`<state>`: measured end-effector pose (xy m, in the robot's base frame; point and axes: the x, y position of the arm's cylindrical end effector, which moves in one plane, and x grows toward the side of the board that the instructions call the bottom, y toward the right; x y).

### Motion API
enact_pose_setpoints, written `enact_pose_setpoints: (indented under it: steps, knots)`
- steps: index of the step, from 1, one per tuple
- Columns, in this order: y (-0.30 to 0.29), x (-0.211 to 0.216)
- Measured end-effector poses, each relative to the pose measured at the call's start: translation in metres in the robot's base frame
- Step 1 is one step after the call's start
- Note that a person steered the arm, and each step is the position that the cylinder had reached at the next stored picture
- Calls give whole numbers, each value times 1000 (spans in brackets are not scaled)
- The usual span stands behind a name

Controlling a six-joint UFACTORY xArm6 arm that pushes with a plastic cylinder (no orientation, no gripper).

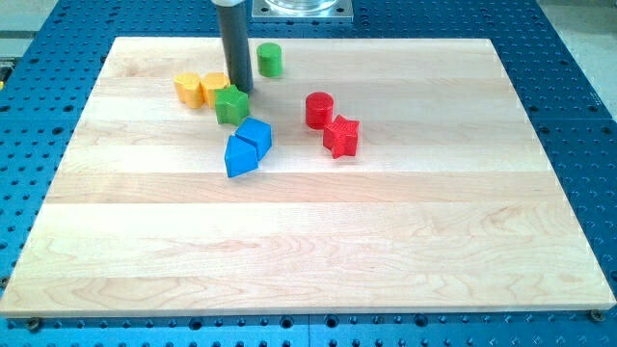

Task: Slightly move the green circle upwards

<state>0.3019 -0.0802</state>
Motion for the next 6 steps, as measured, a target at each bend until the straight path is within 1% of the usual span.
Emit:
enact_pose_setpoints:
  steps: [1, 2, 3, 4, 5, 6]
  knots:
    - [-31, 0]
    - [-31, -2]
    - [44, -1]
    - [51, 12]
    - [27, 12]
    - [27, -4]
